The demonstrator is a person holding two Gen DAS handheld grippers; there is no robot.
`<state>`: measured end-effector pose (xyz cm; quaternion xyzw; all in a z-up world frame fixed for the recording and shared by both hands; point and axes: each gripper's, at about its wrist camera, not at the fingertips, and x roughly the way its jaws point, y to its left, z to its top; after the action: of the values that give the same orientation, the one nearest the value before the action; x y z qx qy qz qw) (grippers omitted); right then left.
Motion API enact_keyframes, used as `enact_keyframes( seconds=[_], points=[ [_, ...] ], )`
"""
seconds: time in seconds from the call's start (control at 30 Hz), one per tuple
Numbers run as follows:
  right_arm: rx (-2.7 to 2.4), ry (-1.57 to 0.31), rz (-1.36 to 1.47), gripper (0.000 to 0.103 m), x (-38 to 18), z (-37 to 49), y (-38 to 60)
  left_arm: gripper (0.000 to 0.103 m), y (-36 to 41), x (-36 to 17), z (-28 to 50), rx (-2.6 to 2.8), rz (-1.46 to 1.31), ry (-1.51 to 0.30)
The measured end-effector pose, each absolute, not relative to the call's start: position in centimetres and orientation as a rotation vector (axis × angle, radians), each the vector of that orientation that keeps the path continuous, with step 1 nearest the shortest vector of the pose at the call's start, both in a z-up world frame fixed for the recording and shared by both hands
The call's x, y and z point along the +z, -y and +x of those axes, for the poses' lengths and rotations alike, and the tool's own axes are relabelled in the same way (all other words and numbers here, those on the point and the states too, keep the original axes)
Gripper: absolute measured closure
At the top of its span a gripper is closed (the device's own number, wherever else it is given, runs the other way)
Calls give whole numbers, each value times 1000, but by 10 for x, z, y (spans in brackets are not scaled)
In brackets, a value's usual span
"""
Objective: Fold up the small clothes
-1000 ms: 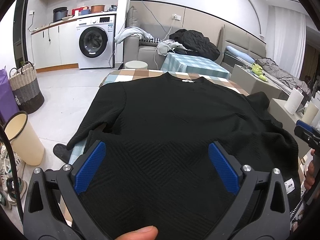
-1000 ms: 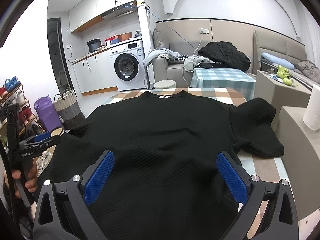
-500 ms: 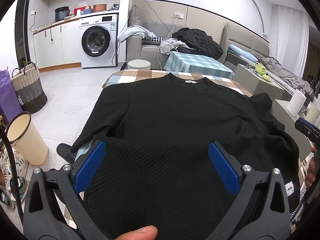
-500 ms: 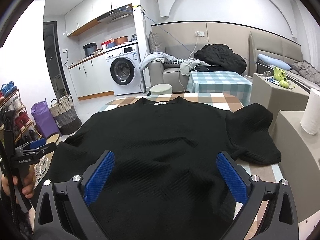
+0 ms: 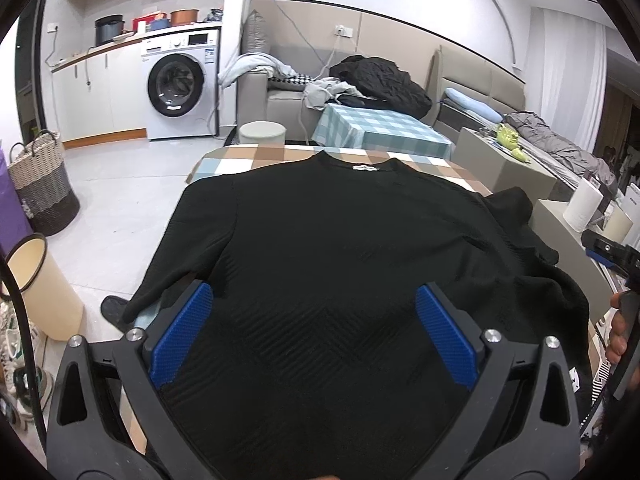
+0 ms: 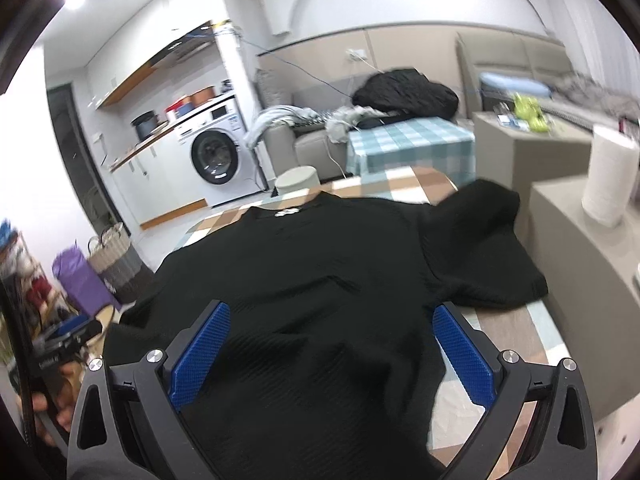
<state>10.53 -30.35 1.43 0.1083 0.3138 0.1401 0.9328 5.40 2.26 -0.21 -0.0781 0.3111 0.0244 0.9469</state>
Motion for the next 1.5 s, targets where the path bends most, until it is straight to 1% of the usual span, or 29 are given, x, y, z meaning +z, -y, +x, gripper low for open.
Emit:
enact_keyframes(
  seconds=[0.17,0.27,0.33,0.4,0.5,0.63,0.77,0.8,0.9,0.97,1.03,1.07,1.1,1.13,1.23,1.4,1.5],
  points=[
    [233,-678,343,1,8,121,337,5,-32,-3,70,52,-163,-637],
    [161,-702,439,7,1,134,367,5,-39,-6,80,46,-186,-640],
    [126,-739,551,15,-9,145,392,5,-43,-8,87,41,-193,-646],
    [85,-763,632,16,-19,156,414,5,-46,-11,93,46,-200,-649],
    [12,-809,749,25,-41,173,444,5,-48,-17,102,48,-204,-663],
    [-65,-854,832,29,-67,197,470,5,-48,-25,113,53,-204,-681],
    [-139,-881,804,31,-76,215,481,5,-47,-31,121,62,-199,-694],
    [-147,-887,792,33,-77,217,481,5,-47,-32,125,64,-198,-697],
    [-179,-875,731,37,-79,228,483,5,-49,-36,132,67,-197,-701],
    [-198,-873,703,45,-81,232,481,5,-46,-36,130,67,-194,-701],
    [-242,-873,654,70,-83,236,477,5,-45,-37,133,63,-188,-702],
    [-264,-876,642,77,-84,238,479,5,-44,-38,134,63,-185,-700],
    [-272,-878,641,89,-84,238,481,5,-44,-37,134,62,-184,-698],
    [-281,-879,651,93,-87,239,484,5,-43,-37,134,61,-183,-697],
    [-275,-849,648,97,-83,235,487,5,-43,-37,134,59,-184,-695],
    [-228,-746,584,97,-53,221,478,5,-43,-38,133,51,-190,-691],
    [-152,-659,549,97,-25,224,457,5,-44,-39,128,49,-199,-688]
  ],
)
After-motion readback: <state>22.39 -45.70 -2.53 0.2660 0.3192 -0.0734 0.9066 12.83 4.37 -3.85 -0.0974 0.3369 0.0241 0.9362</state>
